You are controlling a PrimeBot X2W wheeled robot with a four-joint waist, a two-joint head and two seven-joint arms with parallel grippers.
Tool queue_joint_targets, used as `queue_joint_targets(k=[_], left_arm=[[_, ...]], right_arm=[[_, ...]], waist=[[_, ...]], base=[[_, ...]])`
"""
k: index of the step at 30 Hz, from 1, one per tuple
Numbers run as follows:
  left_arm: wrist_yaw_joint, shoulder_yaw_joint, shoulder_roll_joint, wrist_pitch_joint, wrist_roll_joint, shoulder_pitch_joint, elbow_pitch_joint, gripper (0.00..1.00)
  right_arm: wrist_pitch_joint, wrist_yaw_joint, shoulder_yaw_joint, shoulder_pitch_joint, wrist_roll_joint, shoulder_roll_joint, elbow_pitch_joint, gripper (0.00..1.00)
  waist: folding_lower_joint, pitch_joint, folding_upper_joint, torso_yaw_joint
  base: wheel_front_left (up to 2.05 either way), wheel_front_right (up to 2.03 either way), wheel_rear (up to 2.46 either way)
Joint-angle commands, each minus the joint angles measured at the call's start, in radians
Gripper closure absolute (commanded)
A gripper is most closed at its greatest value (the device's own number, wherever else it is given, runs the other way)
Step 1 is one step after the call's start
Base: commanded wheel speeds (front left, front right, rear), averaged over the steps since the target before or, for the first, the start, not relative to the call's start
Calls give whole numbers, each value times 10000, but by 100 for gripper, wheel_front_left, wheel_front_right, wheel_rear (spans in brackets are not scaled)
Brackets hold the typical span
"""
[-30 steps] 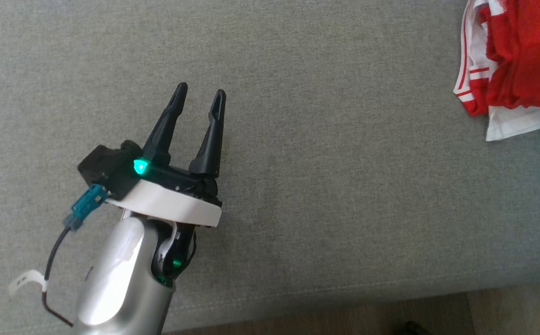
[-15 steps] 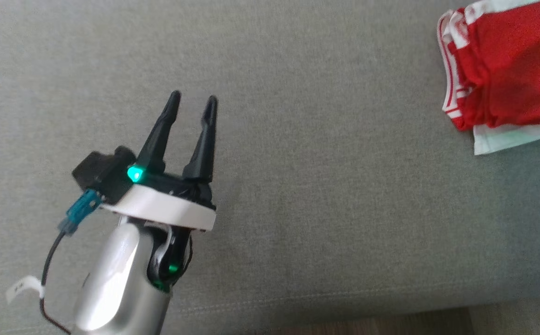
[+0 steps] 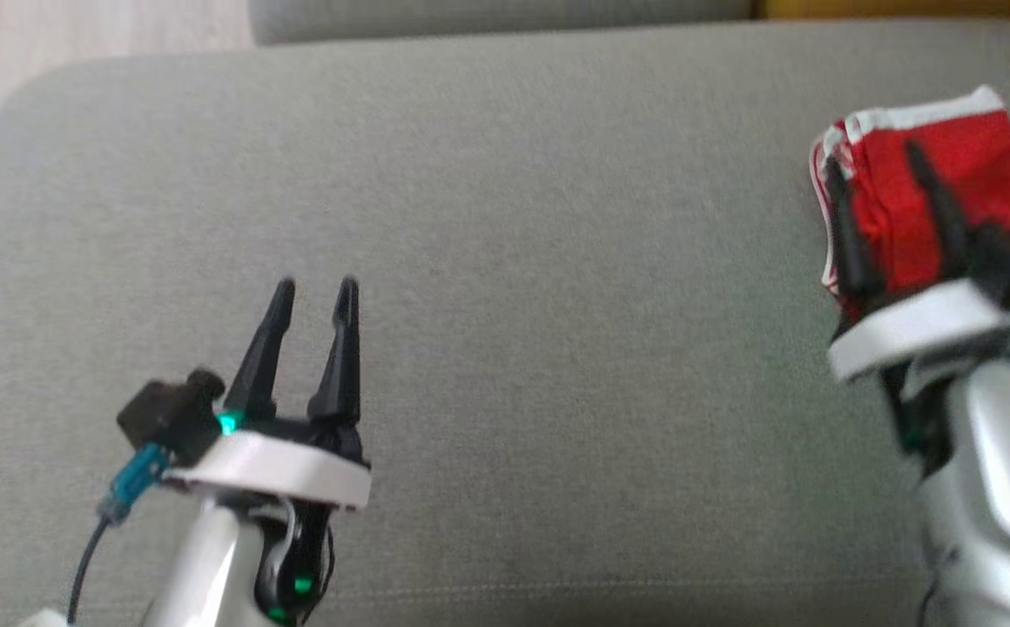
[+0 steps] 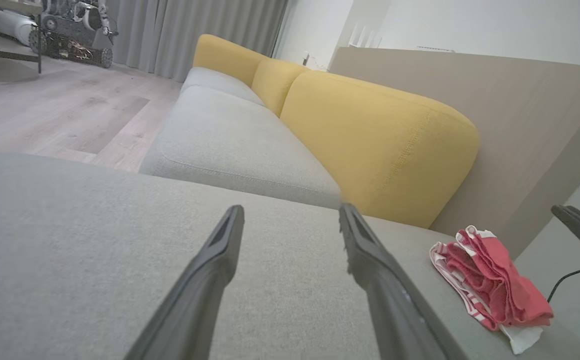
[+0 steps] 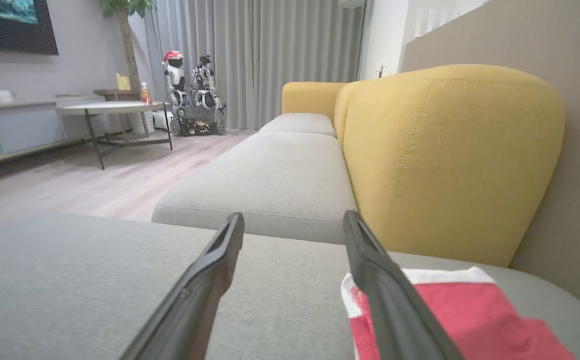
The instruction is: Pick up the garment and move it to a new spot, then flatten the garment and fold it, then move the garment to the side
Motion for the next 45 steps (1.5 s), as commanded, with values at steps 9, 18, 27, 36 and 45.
queue_joint_targets(k=[9, 18, 27, 36, 45], left_arm=[[143, 626, 75, -53, 315, 883, -382, 0], [266, 660, 75, -53, 711, 1427, -750, 0], [654, 739, 75, -53, 918, 1487, -1034, 0], [758, 652, 75, -53, 940, 1583, -784, 0], [335, 805, 75, -53, 455, 1593, -622, 0]], right_arm=[[-1597, -7, -113, 1861, -725, 1276, -310, 0], [-1818, -7, -261, 2726, -1032, 1546, -424, 0], [-1828, -7, -156, 2703, -889, 1563, -709, 0], [-1829, -7, -174, 2729, -771, 1564, -887, 0], [-1830, -7, -199, 2726, -685, 1565, -991, 0]], waist=[[0, -1167, 0, 450], [0, -1347, 0, 429], [0, -1329, 0, 418], [0, -1359, 0, 363], [0, -1365, 0, 312]], base=[[0, 0, 0], [0, 0, 0], [0, 0, 0], [0, 0, 0], [0, 0, 0]])
